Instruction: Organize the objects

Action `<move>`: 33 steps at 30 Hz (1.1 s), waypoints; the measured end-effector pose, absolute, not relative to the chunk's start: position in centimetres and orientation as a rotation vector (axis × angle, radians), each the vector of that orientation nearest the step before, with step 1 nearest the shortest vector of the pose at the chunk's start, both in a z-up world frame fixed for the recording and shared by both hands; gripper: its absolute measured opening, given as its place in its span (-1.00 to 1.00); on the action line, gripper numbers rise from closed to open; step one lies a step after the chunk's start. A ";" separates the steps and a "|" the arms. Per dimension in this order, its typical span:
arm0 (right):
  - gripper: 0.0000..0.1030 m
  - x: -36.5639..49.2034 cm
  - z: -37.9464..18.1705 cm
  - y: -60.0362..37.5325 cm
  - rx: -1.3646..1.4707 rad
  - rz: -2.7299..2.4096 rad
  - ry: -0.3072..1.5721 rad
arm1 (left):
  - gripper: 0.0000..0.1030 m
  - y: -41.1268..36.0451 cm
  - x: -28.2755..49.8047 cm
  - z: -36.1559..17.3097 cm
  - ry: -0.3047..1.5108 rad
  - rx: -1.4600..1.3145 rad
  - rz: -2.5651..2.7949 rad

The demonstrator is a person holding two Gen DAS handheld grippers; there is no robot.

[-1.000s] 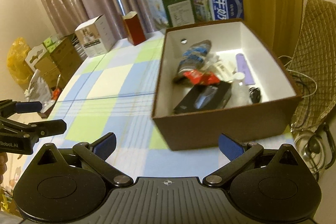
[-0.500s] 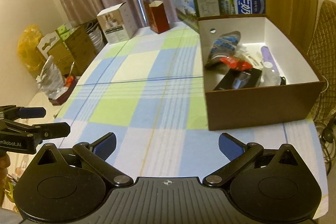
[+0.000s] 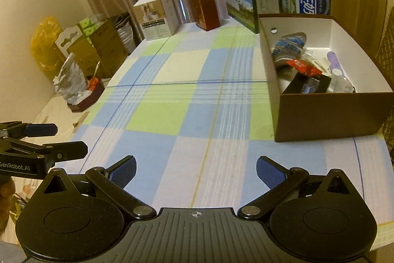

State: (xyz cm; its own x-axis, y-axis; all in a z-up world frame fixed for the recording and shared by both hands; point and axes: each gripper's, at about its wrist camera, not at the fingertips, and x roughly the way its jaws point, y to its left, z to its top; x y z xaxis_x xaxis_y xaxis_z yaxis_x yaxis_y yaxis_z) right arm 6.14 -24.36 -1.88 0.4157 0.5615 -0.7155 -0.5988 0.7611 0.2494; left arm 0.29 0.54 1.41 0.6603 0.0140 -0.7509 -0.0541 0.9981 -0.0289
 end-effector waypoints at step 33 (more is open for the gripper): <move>0.96 5.5 -2.2 -22.0 -0.066 0.740 0.886 | 0.98 2.8 -1.3 1.3 0.843 -0.073 0.061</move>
State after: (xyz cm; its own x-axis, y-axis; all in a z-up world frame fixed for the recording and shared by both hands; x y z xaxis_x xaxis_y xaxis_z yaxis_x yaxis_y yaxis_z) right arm 5.51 -22.02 -2.21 0.4047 0.5596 -0.7232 -0.6118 0.7535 0.2407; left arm -1.31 2.76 1.32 0.6636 0.0249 -0.7477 -0.0828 0.9957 -0.0403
